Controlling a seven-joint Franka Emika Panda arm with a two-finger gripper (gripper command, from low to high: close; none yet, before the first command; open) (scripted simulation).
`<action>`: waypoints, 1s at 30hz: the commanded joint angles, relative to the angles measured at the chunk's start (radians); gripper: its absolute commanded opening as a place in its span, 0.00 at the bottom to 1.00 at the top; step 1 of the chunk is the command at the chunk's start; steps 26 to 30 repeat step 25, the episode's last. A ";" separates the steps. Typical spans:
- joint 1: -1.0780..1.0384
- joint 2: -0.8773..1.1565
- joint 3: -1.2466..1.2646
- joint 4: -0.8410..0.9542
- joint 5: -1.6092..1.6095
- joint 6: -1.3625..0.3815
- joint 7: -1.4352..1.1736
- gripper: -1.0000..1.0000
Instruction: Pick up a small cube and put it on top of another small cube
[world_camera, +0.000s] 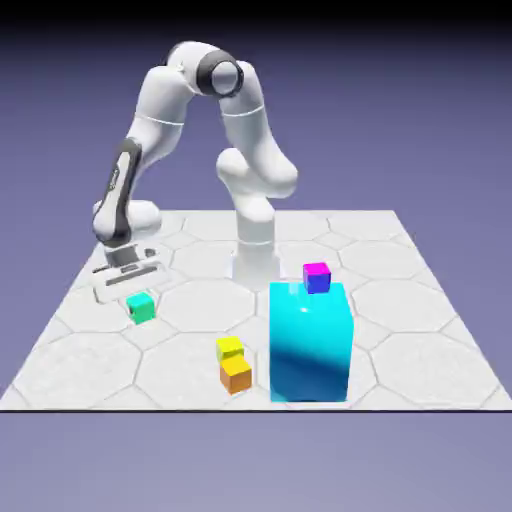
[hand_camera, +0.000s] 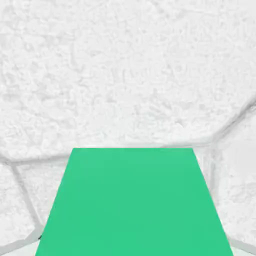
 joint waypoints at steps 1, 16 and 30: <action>0.001 -0.034 -0.017 -0.011 -0.045 -0.011 0.033 0.00; 0.349 0.070 0.422 0.378 -0.501 -0.299 0.142 0.00; 0.359 0.123 0.437 0.362 -0.474 -0.229 0.120 1.00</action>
